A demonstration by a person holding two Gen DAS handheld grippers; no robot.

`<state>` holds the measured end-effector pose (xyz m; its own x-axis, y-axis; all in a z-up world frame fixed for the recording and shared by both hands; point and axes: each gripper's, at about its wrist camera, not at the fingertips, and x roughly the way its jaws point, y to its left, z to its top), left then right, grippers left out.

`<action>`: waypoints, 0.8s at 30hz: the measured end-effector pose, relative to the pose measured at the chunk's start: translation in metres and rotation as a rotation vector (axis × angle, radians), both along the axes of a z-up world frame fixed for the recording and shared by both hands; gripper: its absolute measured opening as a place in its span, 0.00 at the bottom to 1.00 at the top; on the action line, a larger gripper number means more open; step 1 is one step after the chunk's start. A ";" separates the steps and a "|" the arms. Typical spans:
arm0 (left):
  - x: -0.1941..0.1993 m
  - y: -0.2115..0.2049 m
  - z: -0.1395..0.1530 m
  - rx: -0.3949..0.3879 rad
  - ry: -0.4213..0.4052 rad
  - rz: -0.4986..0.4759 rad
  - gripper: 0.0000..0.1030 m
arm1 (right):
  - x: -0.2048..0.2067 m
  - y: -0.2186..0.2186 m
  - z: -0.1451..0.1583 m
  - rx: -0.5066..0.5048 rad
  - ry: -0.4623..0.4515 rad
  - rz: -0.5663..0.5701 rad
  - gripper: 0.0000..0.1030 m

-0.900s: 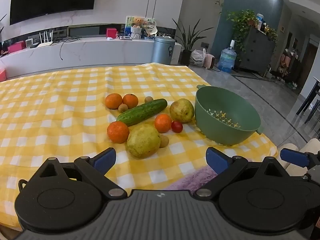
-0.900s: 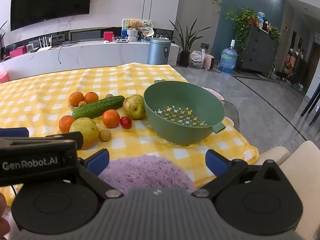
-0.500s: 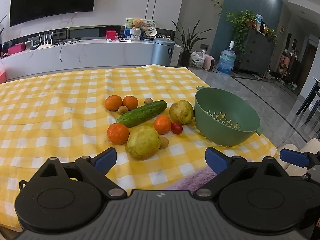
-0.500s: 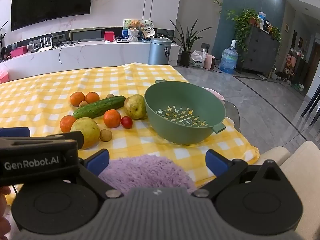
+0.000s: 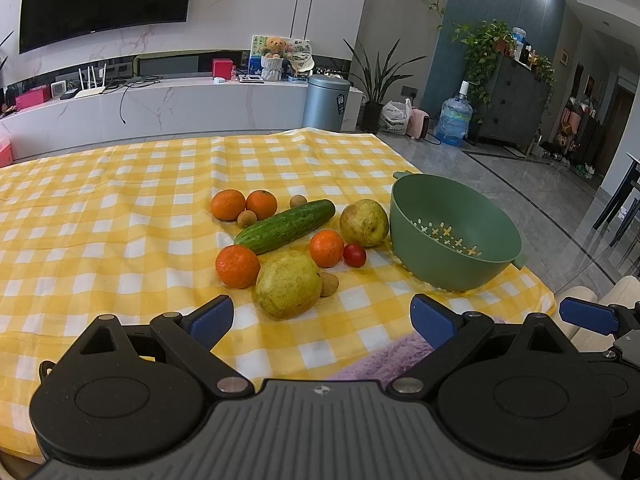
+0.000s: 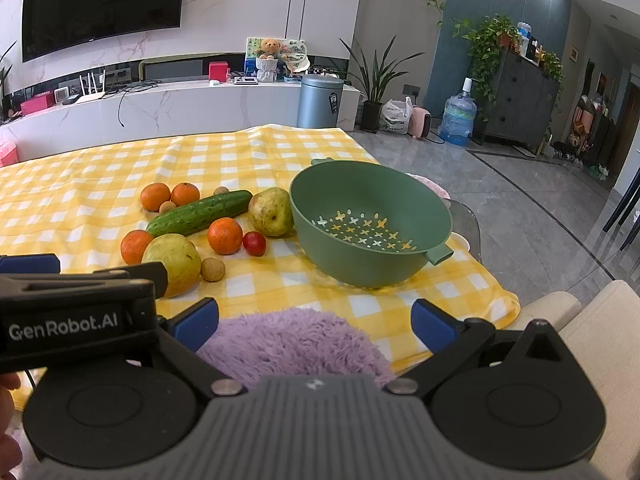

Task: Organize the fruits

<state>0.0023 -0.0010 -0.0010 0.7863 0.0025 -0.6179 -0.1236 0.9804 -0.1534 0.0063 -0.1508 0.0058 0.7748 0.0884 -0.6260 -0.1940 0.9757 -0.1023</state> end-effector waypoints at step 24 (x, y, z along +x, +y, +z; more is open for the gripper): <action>-0.002 0.005 -0.002 -0.003 0.005 0.002 1.00 | -0.001 0.003 0.000 -0.004 0.003 0.003 0.96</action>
